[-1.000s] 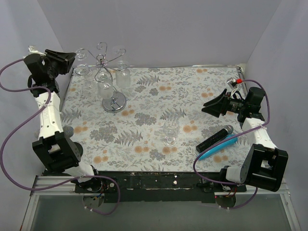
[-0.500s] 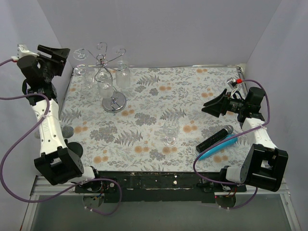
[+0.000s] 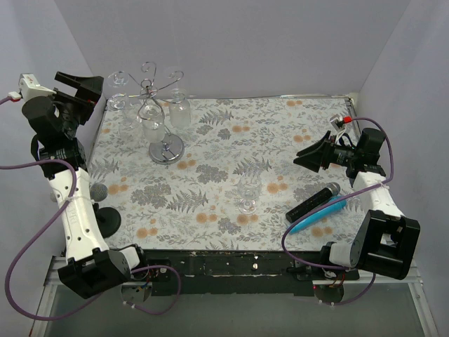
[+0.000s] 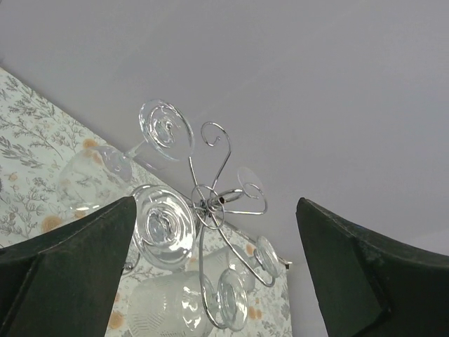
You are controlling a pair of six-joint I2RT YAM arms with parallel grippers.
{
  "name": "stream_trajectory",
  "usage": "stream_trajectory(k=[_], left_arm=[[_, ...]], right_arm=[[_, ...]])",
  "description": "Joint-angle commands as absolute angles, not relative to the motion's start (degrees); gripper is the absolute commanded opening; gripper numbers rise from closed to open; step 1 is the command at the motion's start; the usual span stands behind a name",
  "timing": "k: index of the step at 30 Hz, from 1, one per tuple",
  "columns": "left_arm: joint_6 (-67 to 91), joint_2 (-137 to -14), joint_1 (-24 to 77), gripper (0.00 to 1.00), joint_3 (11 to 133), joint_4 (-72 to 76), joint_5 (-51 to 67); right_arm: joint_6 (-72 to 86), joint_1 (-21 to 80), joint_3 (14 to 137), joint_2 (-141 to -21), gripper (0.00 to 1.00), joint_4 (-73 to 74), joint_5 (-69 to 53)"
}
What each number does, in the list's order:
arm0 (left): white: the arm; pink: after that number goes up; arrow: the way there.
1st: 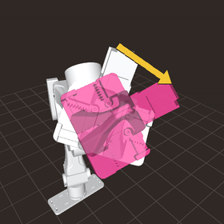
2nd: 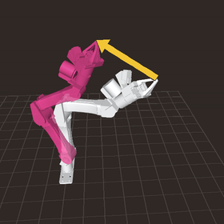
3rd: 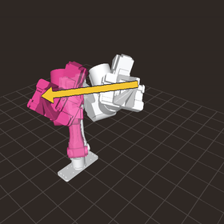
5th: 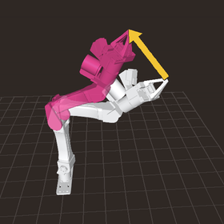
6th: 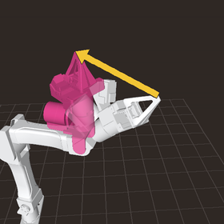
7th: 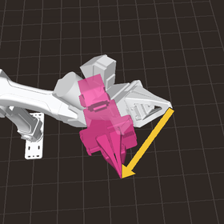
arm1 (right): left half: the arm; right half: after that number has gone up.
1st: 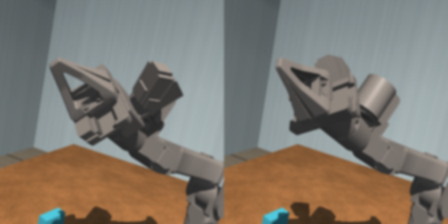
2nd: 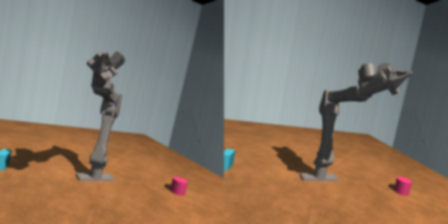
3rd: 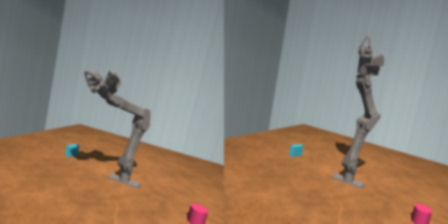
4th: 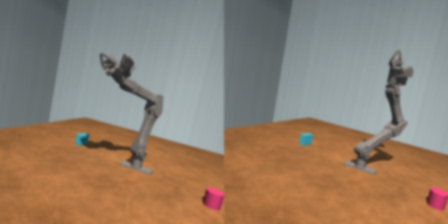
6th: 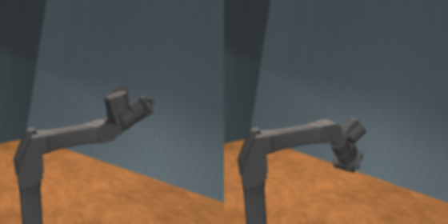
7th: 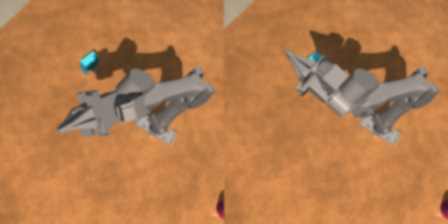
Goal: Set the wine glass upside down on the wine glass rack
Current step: Turn the wine glass upside down at the wine rack.
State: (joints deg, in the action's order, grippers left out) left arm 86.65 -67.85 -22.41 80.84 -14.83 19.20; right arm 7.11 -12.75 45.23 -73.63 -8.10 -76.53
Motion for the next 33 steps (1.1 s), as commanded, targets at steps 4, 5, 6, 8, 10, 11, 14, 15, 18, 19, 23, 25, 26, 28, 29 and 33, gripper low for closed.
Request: stream_trajectory(k=[4, 5, 6, 8, 10, 11, 14, 15, 18, 19, 23, 25, 26, 28, 29, 33], left_arm=[[85.17, -61.53, -19.43, 0.98, 78.66, -15.73, 19.86], [85.17, -60.83, -18.73, 0.98, 78.40, -15.65, 20.12], [84.90, -60.30, -18.11, 0.98, 78.14, -15.64, 20.39], [84.12, -59.15, -16.71, 0.98, 78.13, -16.17, 19.87], [82.97, -58.01, -15.04, 0.98, 78.83, -17.57, 18.29], [82.27, -57.57, -14.25, 0.98, 79.36, -18.10, 17.85], [80.43, -56.08, -11.52, 0.98, 80.24, -19.42, 15.74], [80.16, -55.47, -10.82, 0.98, 80.24, -19.60, 15.47], [79.37, -54.06, -8.80, 0.98, 80.25, -20.04, 15.55], [79.28, -53.62, -8.27, 0.98, 80.24, -20.13, 15.73], [79.01, -51.95, -6.07, 0.98, 78.67, -19.52, 17.49], [78.58, -51.16, -4.93, 0.98, 77.70, -18.90, 18.80], [78.49, -50.80, -4.49, 0.98, 77.17, -18.64, 19.50], [77.70, -50.01, -3.00, 0.98, 76.12, -17.76, 21.26], [77.35, -49.75, -2.29, 0.98, 75.68, -17.49, 21.97], [75.15, -48.61, 1.84, 0.98, 74.97, -17.23, 23.82]], right_arm=[[2.90, -13.10, 48.16, -73.04, 0.70, -5.28, -75.85], [2.38, -13.10, 48.25, -72.95, 0.70, -5.01, -75.68], [1.85, -13.18, 48.25, -72.69, 0.70, -4.57, -75.50], [0.88, -13.36, 48.34, -72.60, 0.70, -3.96, -75.06], [0.27, -13.45, 48.34, -72.34, 0.70, -3.69, -74.80], [0.18, -13.62, 48.34, -72.33, 0.70, -3.60, -74.79], [0.18, -14.06, 48.34, -72.07, 0.70, -3.34, -74.62], [-1.39, -14.32, 48.25, -71.98, 0.70, -3.17, -74.53], [-2.37, -15.03, 48.25, -71.63, 0.70, -2.73, -74.27], [-2.63, -15.29, 48.25, -71.54, 0.70, -2.64, -74.27], [-3.43, -16.17, 48.08, -71.19, 0.70, -2.37, -73.92], [-5.00, -16.26, 48.25, -70.67, 0.70, -0.89, -73.04], [-6.49, -16.26, 48.43, -70.40, 0.70, -0.10, -72.25], [-8.78, -16.26, 48.86, -69.44, 0.70, 3.77, -71.11], [-10.18, -16.26, 49.13, -69.09, 0.70, 5.52, -70.41], [-17.47, -16.26, 50.88, -67.85, 0.70, 13.16, -68.12]])
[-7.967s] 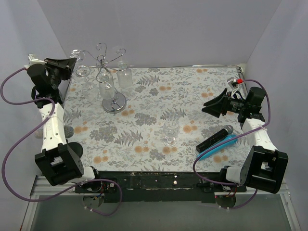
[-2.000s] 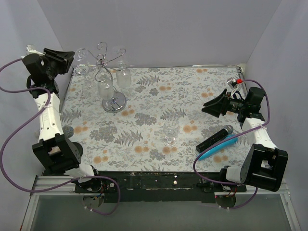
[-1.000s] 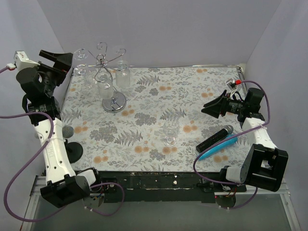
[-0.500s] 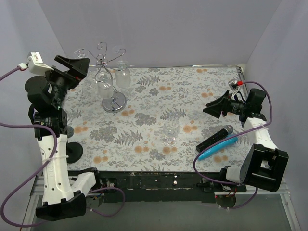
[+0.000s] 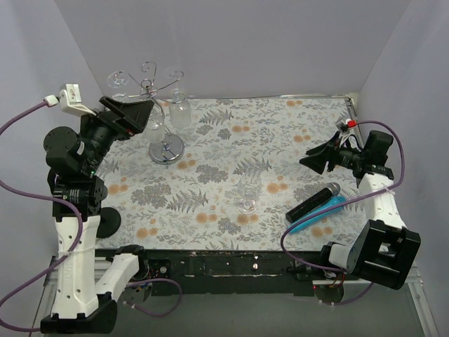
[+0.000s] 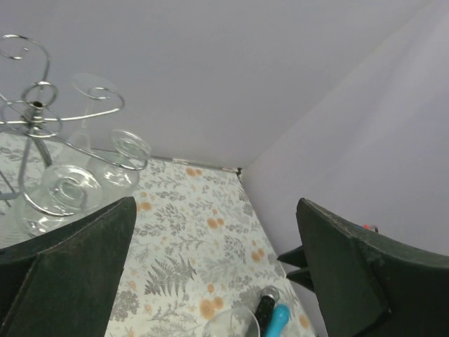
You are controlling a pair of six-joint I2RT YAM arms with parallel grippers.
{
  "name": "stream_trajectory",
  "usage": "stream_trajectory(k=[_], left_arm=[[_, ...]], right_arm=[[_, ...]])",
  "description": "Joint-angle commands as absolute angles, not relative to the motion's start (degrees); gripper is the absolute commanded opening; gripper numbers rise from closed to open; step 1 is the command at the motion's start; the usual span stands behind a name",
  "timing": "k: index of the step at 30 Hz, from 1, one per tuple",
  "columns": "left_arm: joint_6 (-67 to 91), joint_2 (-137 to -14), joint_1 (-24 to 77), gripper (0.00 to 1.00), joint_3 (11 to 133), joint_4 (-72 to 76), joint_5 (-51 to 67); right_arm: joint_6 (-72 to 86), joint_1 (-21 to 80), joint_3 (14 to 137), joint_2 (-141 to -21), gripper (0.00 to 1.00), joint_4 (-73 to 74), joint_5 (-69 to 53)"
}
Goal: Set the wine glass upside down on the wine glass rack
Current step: Pick up the wine glass at the center of the board.
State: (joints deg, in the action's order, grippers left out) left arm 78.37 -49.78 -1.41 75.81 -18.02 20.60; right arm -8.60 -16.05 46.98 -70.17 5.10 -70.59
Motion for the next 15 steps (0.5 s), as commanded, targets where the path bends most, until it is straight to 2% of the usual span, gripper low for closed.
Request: stream_trajectory(k=[1, 7, 15], left_arm=[[74.62, -48.17, 2.72, 0.98, 74.88, -17.40, 24.08], [71.72, -45.01, 6.94, 0.98, 72.60, -18.19, 25.31], [69.88, -41.84, 10.19, 0.98, 68.56, -19.07, 26.89]], right_arm=[[-19.23, -16.26, 51.58, -67.76, 0.70, 15.53, -67.59], [-28.64, -16.26, 56.42, -66.98, 0.70, 28.19, -63.20], [-31.55, -16.26, 59.76, -64.08, 0.70, 32.78, -60.38]])
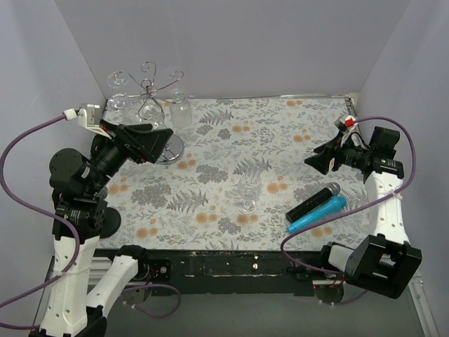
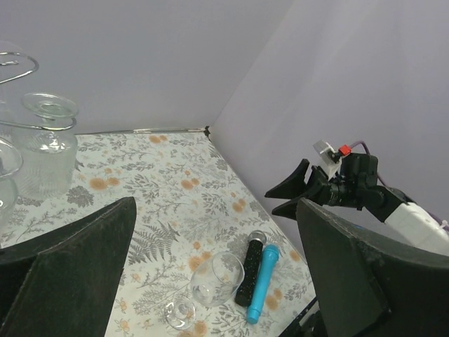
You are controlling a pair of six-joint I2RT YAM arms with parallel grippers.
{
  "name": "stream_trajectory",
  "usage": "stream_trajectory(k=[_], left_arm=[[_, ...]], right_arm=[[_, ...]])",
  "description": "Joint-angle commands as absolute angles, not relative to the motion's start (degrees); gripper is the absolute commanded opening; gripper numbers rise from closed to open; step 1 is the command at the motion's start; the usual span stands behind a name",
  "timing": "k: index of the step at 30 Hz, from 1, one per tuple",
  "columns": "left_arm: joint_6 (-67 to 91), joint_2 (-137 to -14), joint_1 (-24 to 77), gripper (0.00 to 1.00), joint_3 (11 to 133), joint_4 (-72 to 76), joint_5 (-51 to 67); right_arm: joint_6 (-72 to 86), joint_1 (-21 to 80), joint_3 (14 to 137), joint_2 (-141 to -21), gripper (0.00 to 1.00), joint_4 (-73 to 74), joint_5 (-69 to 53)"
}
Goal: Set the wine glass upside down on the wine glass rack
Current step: Pick up the wine glass at the center of the board.
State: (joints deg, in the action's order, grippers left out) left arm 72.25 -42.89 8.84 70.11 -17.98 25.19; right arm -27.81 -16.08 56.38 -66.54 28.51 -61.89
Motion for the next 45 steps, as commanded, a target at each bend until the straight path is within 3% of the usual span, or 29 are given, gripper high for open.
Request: stream_trajectory(k=[1, 27, 45], left_arm=[[69.44, -41.66, 10.54, 0.98, 68.29, -19.33, 26.98], [67.76, -29.97, 12.57, 0.98, 64.16, -29.61, 19.07], [77.95, -30.14, 12.66, 0.98, 57.40, -28.74, 35.68]], right_arm=[[-31.81, -16.26, 60.03, -63.64, 0.70, 33.13, -60.21], [-45.79, -16.26, 64.95, -61.70, 0.71, 47.72, -60.38], [-51.59, -13.63, 67.67, -62.31, 0.81, 58.53, -62.93]])
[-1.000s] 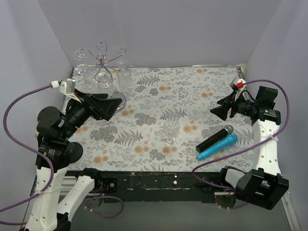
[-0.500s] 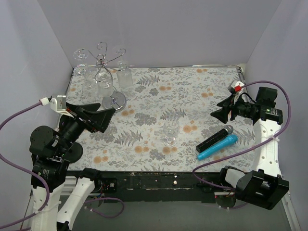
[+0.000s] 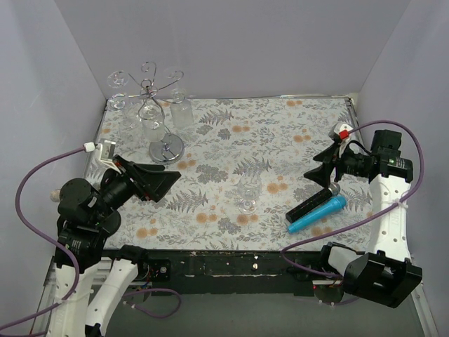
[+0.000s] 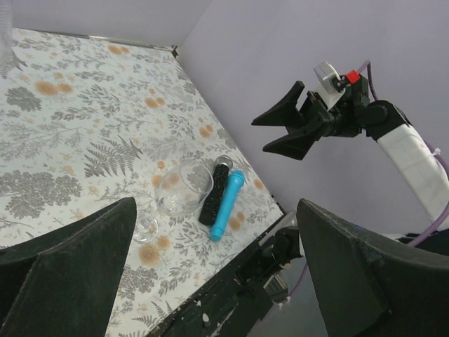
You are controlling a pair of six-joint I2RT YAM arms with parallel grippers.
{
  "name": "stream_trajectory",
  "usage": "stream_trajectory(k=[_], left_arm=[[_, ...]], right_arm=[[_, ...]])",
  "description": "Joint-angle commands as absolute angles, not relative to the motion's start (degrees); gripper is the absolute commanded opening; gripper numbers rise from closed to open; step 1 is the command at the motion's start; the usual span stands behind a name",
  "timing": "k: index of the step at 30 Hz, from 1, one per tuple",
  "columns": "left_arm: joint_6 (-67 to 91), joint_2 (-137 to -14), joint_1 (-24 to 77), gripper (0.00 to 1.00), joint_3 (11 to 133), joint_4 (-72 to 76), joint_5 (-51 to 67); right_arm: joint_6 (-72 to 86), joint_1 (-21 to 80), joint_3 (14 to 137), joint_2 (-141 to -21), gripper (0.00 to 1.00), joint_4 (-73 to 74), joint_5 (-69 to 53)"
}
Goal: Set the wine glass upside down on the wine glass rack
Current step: Pick up the wine glass at the center of the board.
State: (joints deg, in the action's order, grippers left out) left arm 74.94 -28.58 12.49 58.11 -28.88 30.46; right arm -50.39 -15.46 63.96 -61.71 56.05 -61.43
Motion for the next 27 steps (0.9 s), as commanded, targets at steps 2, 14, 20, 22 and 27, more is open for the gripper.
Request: stream_trajectory(k=[2, 14, 20, 22, 27], left_arm=[[79.10, -30.85, 12.57, 0.98, 56.34, -28.39, 36.38], [80.94, -36.82, 12.66, 0.98, 52.13, -18.47, 43.32], [82.53, -39.46, 15.37, 0.98, 51.24, -13.62, 41.32], [82.97, -40.16, 17.92, 0.98, 50.80, -13.01, 39.56], [81.83, -44.55, 34.24, 0.98, 50.01, -12.57, 27.89]], right_arm=[[-51.42, -11.96, 68.46, -63.01, 0.81, 58.27, -62.23], [-49.65, 5.36, 74.17, -66.96, 0.80, 56.33, -50.36], [-48.43, 7.99, 77.34, -68.64, 0.80, 56.08, -50.27], [-47.64, 8.70, 76.99, -68.47, 0.80, 55.11, -50.19], [-46.15, 11.60, 76.12, -67.85, 0.80, 53.09, -46.86]])
